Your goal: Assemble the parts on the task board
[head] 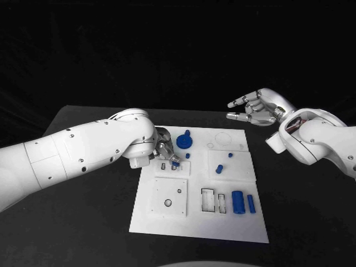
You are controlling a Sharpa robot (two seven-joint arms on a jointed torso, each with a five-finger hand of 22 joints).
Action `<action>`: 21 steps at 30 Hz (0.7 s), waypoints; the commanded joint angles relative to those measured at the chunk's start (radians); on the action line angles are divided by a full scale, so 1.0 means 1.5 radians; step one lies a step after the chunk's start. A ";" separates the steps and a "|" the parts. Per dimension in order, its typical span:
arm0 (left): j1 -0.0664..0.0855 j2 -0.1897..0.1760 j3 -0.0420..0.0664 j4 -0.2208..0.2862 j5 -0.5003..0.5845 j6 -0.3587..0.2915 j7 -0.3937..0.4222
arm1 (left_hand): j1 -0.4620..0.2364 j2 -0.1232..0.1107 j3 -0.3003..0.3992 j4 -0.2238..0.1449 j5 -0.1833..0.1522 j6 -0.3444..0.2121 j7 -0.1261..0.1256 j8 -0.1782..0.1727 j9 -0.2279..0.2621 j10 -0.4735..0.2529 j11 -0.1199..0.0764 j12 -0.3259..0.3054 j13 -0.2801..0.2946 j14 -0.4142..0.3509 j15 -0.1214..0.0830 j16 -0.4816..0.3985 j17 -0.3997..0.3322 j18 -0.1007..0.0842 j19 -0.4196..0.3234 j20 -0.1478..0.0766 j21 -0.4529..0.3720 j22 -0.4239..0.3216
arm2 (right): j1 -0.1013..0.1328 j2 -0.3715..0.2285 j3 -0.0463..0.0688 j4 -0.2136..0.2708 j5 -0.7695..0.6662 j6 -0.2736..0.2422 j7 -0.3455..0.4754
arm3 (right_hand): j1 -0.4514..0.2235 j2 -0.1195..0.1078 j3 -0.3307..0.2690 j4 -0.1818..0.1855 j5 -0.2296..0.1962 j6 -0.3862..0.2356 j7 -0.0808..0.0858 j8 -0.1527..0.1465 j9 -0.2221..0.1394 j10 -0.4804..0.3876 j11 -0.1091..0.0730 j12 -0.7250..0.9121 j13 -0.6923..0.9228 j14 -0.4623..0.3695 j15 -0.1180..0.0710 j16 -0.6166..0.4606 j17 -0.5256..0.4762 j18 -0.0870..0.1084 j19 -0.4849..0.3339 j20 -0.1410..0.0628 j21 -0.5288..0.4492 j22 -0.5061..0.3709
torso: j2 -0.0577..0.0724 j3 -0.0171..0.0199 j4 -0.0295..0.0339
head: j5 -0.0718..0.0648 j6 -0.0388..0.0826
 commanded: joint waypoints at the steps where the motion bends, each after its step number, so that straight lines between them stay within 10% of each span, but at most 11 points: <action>1: -0.003 -0.010 0.000 0.016 0.001 -0.055 -0.017 | -0.008 -0.003 0.118 -0.113 -0.004 0.001 0.001 0.004 0.002 0.006 0.001 0.004 0.002 0.070 0.003 0.002 0.175 -0.005 0.032 0.002 0.004 0.076 | -0.001 0.000 0.000 0.000 -0.006 0.010 0.002 | 0.001 0.006 -0.002 -0.001 0.004 0.000 -0.004 0.003 0.001 -0.003 -0.001 -0.001 -0.001 0.055 0.000 -0.003 0.118 0.011 -0.006 -0.001 -0.003 -0.001 | 0.000 0.0001 -0.0001 | 0.000 0.000; 21: -0.029 -0.035 0.000 0.062 -0.106 -0.097 -0.014 | -0.011 -0.010 0.125 -0.120 -0.005 0.004 0.000 0.005 0.004 0.010 0.000 0.009 0.007 0.070 0.002 0.002 0.175 -0.006 0.035 0.002 0.008 0.083 | -0.002 -0.003 0.000 0.000 -0.009 0.012 0.005 | -0.003 0.009 -0.004 0.001 0.005 0.000 -0.004 0.003 0.001 -0.003 -0.001 -0.001 -0.001 0.055 0.000 -0.004 0.118 0.011 -0.006 -0.001 -0.004 -0.001 | 0.001 -0.0007 -0.0007 | 0.001 -0.002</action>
